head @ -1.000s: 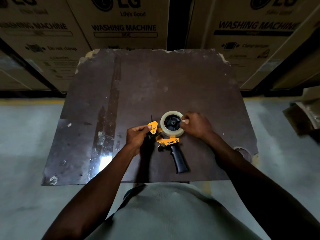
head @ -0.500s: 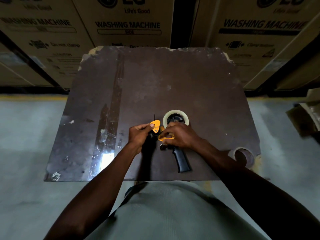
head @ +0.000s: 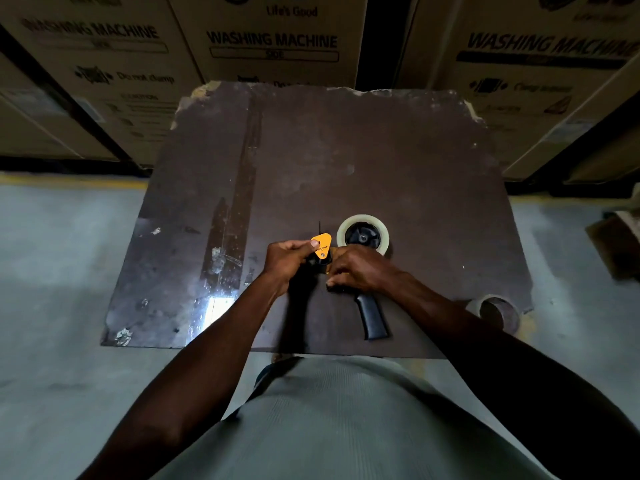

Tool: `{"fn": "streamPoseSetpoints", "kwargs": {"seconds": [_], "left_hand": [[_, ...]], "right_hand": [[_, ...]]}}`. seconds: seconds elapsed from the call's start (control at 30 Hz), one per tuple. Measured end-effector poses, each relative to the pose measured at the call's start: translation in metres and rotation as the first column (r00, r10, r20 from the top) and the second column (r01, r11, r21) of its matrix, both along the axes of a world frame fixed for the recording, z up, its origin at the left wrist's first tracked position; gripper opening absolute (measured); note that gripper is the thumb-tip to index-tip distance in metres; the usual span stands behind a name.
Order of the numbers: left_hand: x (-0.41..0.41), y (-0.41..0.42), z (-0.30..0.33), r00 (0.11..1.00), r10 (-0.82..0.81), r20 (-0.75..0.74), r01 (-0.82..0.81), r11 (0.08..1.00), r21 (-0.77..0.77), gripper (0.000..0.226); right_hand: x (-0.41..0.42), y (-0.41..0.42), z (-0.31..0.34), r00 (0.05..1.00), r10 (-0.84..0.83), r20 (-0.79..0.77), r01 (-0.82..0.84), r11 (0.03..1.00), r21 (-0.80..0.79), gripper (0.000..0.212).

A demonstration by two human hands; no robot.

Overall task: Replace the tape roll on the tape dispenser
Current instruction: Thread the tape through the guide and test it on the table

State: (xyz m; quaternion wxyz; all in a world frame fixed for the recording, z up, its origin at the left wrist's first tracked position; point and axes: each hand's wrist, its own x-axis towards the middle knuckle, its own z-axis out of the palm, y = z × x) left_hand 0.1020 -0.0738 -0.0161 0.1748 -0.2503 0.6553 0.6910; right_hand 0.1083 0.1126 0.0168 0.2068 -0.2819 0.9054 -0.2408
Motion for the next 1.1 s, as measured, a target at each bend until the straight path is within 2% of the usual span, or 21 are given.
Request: {"fn": "streamPoseSetpoints", "kwargs": {"seconds": [0.4,0.5,0.57,0.63,0.67,0.73,0.8,0.87,0.93,1.0,1.1], "left_hand": [[-0.001,0.002,-0.003,1.000,-0.002,-0.024,0.001,0.999,-0.035,0.023],[0.000,0.002,-0.005,1.000,0.010,-0.012,-0.010,1.000,-0.012,0.017],[0.000,0.001,-0.006,1.000,0.024,-0.002,-0.024,1.000,0.014,0.013],[0.000,0.001,-0.008,1.000,0.024,-0.004,-0.024,1.000,0.003,0.012],[0.001,0.001,-0.008,1.000,0.024,-0.007,-0.024,1.000,-0.004,0.012],[0.002,0.003,-0.007,0.999,0.035,-0.011,-0.035,0.999,-0.005,0.011],[0.002,0.005,-0.007,0.998,0.054,-0.015,-0.054,0.998,-0.011,0.012],[0.004,0.008,-0.005,0.995,0.096,-0.003,-0.096,0.995,-0.011,0.015],[0.004,0.010,-0.006,0.984,0.173,0.041,-0.174,0.984,0.030,0.028],[0.004,0.014,-0.004,0.966,0.241,0.090,-0.247,0.966,0.071,0.030],[0.004,0.019,-0.002,0.947,0.289,0.141,-0.306,0.945,0.117,0.029]], "right_hand": [[-0.001,-0.011,-0.006,0.955,-0.294,0.027,0.291,0.953,0.087,0.022],[0.011,-0.009,0.002,0.941,-0.337,-0.032,0.338,0.941,0.022,0.024],[0.028,0.001,0.009,0.828,-0.553,-0.090,0.552,0.833,-0.040,0.035],[0.047,0.016,0.015,0.674,-0.734,-0.088,0.737,0.676,0.005,0.032],[0.056,0.024,0.016,0.652,-0.758,-0.015,0.757,0.649,0.071,0.028],[0.069,0.033,0.013,0.604,-0.727,0.327,0.717,0.675,0.178,0.038],[0.075,0.035,0.003,0.381,-0.646,0.661,0.759,0.627,0.175,0.031],[0.074,0.034,-0.010,0.189,-0.512,0.838,0.835,0.533,0.137,0.026],[0.071,0.031,-0.015,0.040,-0.367,0.929,0.879,0.454,0.142,0.015],[0.071,0.027,-0.016,0.017,-0.297,0.955,0.890,0.440,0.121,0.005],[0.081,0.020,-0.020,0.111,-0.389,0.915,0.919,0.390,0.054,0.012]]}}
